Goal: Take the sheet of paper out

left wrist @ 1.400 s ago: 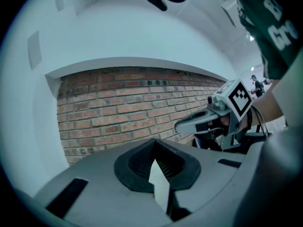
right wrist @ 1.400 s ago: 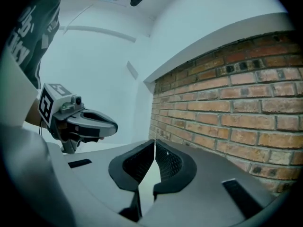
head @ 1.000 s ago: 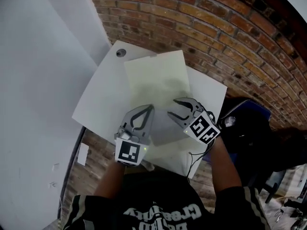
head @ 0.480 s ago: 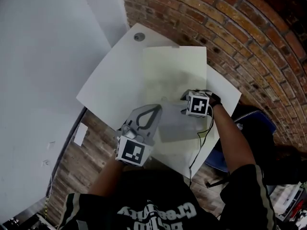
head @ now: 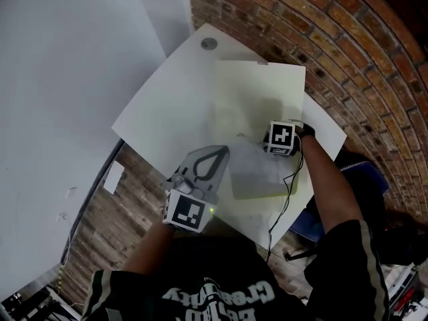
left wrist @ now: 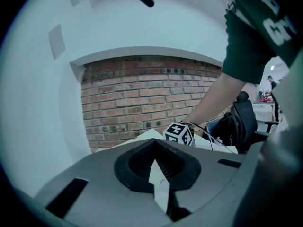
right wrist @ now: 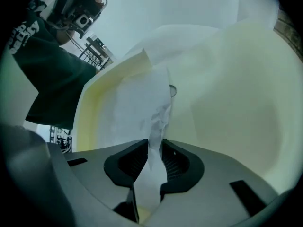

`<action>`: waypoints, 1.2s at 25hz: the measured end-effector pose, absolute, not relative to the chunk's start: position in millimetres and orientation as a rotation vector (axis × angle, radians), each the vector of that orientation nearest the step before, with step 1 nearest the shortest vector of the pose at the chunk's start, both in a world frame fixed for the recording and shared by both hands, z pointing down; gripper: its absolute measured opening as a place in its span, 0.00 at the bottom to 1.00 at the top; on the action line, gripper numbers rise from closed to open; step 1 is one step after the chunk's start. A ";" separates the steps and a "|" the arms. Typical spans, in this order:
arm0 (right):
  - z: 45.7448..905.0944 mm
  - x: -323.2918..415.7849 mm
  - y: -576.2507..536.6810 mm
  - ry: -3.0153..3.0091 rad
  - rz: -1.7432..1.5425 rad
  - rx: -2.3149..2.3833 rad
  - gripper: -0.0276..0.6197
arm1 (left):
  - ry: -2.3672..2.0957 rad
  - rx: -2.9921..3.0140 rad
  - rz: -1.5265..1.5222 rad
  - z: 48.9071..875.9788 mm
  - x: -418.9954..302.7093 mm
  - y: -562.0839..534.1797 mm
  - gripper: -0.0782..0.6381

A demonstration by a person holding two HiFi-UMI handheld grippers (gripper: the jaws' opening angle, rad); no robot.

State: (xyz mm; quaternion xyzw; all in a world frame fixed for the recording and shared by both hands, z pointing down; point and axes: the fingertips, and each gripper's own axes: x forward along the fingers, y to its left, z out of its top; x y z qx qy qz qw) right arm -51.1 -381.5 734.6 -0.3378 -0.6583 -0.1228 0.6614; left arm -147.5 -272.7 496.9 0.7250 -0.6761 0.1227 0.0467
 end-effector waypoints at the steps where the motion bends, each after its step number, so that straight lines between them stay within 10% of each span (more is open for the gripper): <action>1: 735.2 -51.4 -381.6 -1.481 -0.289 -0.767 0.16 | -2.064 2.210 0.372 497.4 -149.3 -272.5 0.11; 5: 735.8 -49.3 -377.9 -1.468 -0.286 -0.784 0.04 | -2.055 2.216 0.364 499.2 -154.5 -274.0 0.11; 30: 566.6 -65.1 -427.8 -1.967 -0.371 -0.033 0.04 | -1.959 2.457 0.323 434.6 -167.7 -309.1 0.11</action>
